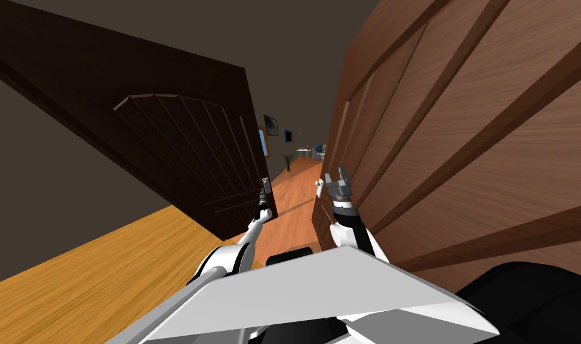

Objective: Push the door open

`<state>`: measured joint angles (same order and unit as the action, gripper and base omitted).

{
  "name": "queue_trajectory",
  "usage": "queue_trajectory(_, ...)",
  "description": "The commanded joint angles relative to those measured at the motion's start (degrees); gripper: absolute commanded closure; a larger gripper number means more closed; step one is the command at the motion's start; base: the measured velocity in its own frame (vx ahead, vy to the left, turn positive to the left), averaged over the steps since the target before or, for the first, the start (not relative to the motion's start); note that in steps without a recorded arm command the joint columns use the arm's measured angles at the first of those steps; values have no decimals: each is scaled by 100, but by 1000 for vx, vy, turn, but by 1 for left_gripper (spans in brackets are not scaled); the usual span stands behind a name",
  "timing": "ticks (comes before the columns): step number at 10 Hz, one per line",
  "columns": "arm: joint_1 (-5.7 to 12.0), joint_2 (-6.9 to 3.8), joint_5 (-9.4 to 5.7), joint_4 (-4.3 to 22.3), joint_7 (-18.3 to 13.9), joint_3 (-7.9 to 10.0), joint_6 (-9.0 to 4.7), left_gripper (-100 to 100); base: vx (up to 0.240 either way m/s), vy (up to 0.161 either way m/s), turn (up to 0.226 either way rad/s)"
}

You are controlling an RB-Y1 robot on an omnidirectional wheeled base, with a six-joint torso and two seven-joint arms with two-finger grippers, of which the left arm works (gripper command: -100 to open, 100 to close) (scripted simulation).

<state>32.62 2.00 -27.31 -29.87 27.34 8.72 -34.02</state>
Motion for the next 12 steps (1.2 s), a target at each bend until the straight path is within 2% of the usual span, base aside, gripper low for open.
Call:
queue_trajectory(1, -55, -65, -2, -104, 30, 12, 35, -100, 83, 167, 3)
queue_trajectory(3, -64, -235, -2, -99, 30, 20, 11, -100, 121, 143, -9)
queue_trajectory(4, -64, -235, -2, -104, 30, 20, 11, -100, 160, 68, -1)
queue_trajectory(5, -72, -320, -3, -95, 29, 28, -13, -100, 205, 32, -27)
queue_trajectory(7, -79, -329, -3, -91, 29, 34, -33, -100, 193, 11, -29)
queue_trajectory(10, -91, -223, -4, -84, 29, 46, -70, -100, 180, -46, -29)
queue_trajectory(12, -99, -62, -5, -80, 28, 53, -92, -100, 166, -55, -35)
